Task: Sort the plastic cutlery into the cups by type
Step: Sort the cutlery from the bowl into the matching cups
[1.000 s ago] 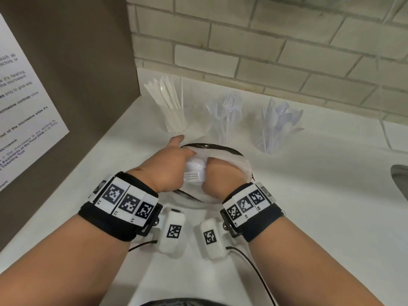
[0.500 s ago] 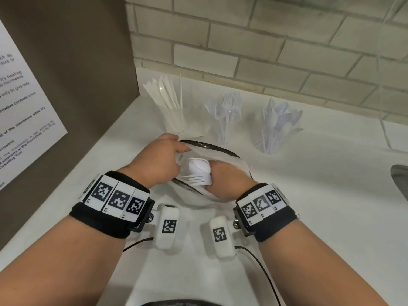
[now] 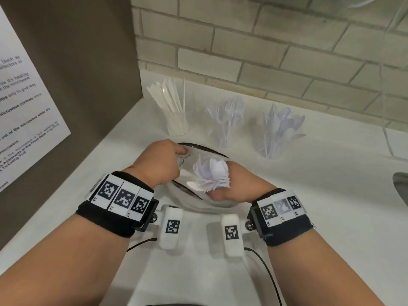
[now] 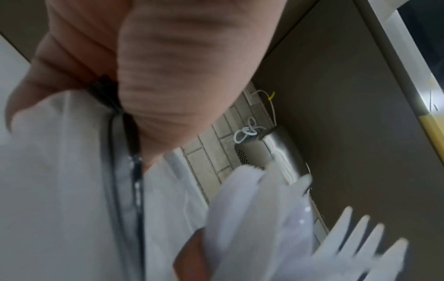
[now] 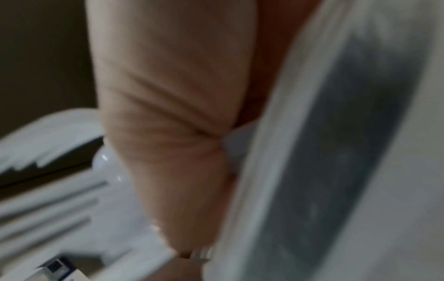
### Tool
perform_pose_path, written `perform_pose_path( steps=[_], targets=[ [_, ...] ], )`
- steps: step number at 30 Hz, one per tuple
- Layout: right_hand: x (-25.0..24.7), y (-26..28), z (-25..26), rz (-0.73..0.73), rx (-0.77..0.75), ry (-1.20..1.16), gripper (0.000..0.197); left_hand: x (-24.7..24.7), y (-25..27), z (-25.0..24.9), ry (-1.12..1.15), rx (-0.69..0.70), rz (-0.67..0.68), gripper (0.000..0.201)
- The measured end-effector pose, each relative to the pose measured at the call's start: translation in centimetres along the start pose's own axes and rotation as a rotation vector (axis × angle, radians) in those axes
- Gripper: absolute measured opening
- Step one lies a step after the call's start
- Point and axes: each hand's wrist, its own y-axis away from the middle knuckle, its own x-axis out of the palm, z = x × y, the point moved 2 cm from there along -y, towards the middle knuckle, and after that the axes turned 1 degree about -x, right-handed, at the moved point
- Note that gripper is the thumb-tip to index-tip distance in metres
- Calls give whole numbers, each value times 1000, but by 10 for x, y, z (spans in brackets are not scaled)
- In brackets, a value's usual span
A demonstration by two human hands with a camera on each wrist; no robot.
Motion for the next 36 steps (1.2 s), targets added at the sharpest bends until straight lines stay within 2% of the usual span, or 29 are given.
perform_pose_path(
  steps=[2, 4, 6, 8, 10, 11, 12, 14, 15, 16, 17, 18, 20, 22, 24, 28, 34, 36],
  targets=[
    [-6, 4, 8, -122, -42, -293, 20, 1, 0, -1, -89, 36, 9, 64],
    [-17, 4, 16, -270, -90, -643, 10, 6, 3, -5, -213, 85, 52, 58],
    [-32, 1, 20, -395, -112, -962, 17, 13, 5, -7, -330, 106, 123, 47],
    [-48, 0, 28, -462, -115, -1079, 15, 15, 6, -5, -365, 87, 220, 42],
    [-61, -1, 36, -501, -115, -1057, 13, 9, 8, 0, -307, 86, 288, 38],
    [-66, -1, 41, -519, -119, -1032, 16, 2, 10, 0, -248, 104, 268, 30],
    [-70, -1, 45, -540, -119, -1019, 18, -7, 12, -3, -155, 149, 188, 18],
    [-76, -3, 51, -551, -130, -1065, 18, -23, 14, -14, 141, 252, -100, 8],
    [-78, -6, 54, -535, -148, -1115, 18, -29, 14, -20, 372, 253, -230, 9],
    [-78, -8, 58, -517, -159, -1170, 18, -32, 15, -26, 667, 204, -292, 8],
    [-78, -12, 60, -495, -177, -1219, 18, -32, 13, -32, 977, 135, -265, 10],
    [-77, -15, 65, -478, -183, -1249, 18, -29, 12, -38, 1256, 57, -173, 15],
    [-75, -21, 75, -445, -206, -1269, 19, -21, 4, -46, 1589, -137, 76, 30],
    [-72, -27, 82, -433, -223, -1259, 18, -18, 1, -52, 1684, -301, 312, 44],
    [-65, -30, 86, -428, -218, -1224, 18, -20, 1, -58, 1772, -323, 424, 45],
    [-44, -34, 84, -441, -201, -1017, 25, -24, 3, -68, 1948, -273, 344, 35],
    [-40, -35, 84, -480, -166, -934, 20, -16, 3, -63, 1910, -335, 278, 35],
    [-41, -35, 84, -488, -144, -951, 21, -18, 5, -61, 1810, -333, 258, 37]
  ],
)
